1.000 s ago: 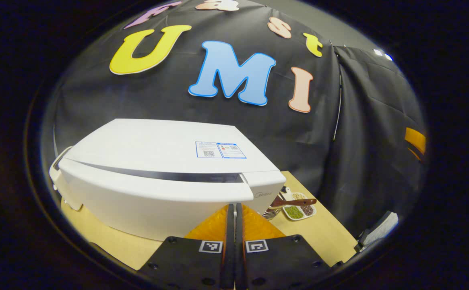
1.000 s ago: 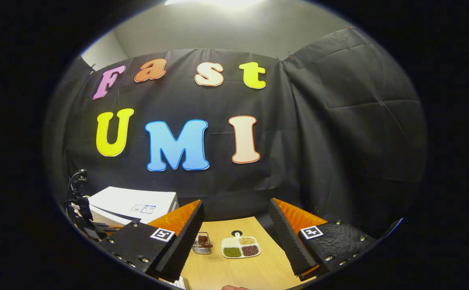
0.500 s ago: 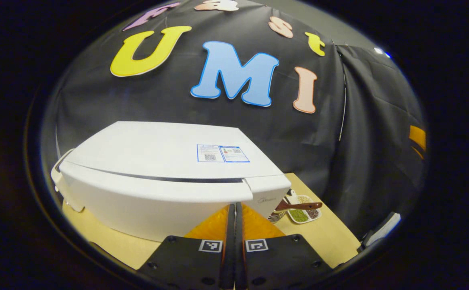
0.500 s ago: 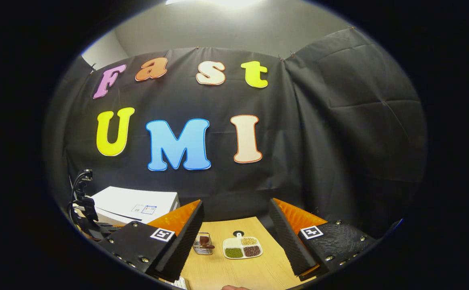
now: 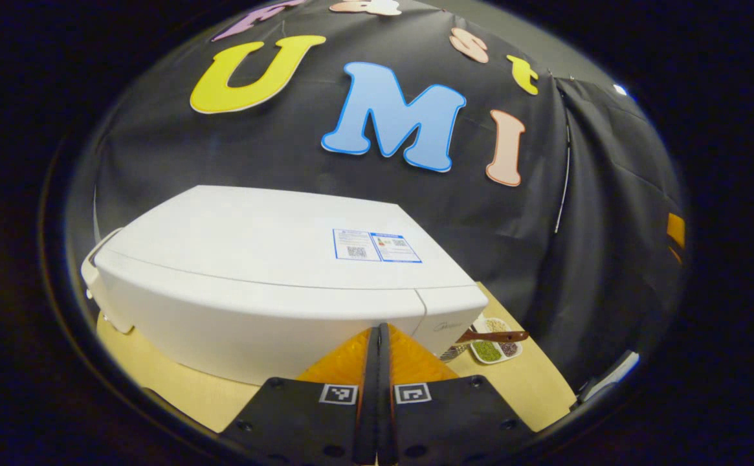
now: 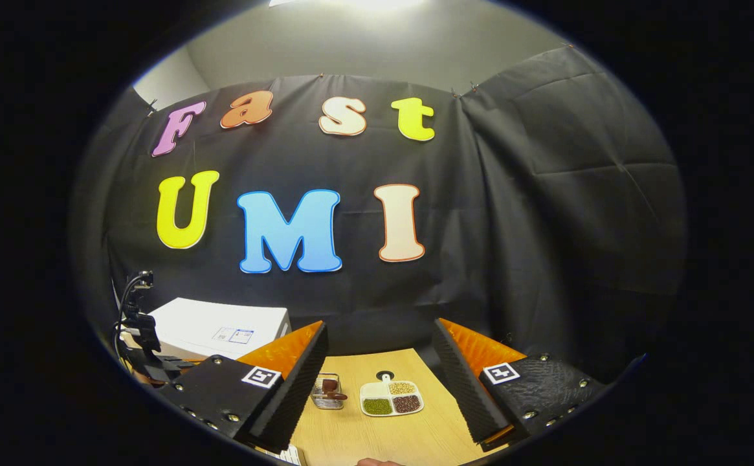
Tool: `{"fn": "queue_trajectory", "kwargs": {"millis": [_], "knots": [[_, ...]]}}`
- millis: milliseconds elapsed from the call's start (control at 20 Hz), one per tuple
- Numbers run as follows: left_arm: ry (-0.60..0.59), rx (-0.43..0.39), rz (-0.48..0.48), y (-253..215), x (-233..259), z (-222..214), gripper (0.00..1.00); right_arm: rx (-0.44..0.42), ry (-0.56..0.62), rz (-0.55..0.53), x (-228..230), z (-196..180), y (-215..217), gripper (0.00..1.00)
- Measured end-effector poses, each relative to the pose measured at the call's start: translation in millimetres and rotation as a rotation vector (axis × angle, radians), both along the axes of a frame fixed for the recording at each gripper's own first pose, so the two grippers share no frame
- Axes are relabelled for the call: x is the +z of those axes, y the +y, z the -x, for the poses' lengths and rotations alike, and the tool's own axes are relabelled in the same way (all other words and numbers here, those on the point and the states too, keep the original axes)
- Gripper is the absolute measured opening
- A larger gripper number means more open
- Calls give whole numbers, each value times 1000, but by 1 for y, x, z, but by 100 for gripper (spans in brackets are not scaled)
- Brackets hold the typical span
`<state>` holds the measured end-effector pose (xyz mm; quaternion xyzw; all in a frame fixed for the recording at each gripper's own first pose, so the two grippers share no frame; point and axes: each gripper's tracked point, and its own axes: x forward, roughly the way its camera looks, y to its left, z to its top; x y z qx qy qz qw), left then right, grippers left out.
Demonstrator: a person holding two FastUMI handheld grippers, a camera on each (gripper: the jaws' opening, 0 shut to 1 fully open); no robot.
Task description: Open the microwave oven with the left hand, put the food in, and close the microwave oven.
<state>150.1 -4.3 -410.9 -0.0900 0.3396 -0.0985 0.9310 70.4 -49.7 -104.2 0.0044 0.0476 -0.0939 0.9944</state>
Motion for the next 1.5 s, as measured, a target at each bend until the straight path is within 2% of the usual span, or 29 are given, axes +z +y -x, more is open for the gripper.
{"fn": "queue_trajectory", "kwargs": {"millis": [200,300,400,550,650,700,800,950,1200,1500], "knots": [[-10,7,-56,5,4,1,7,18,12,-10,-3,-1,7,98],[-55,24,-64,10,26,4,7,46,17,-1,-2,-5,14,98],[-136,55,-77,24,70,12,7,75,22,-8,2,-9,22,98],[-348,114,-144,57,181,20,8,121,4,-38,19,-14,39,98],[-495,163,-202,85,258,31,65,144,-25,-37,38,-13,48,97],[-547,187,-229,97,296,53,93,154,-45,-37,49,-12,52,97],[-610,198,-230,101,339,68,96,163,-73,-48,70,-7,61,98],[-615,193,-230,110,371,89,95,179,-87,-49,92,5,75,98],[-606,159,-209,116,383,111,94,192,-96,-18,109,22,99,98],[-614,133,-179,130,389,129,96,166,-93,-11,109,43,116,98]]}}
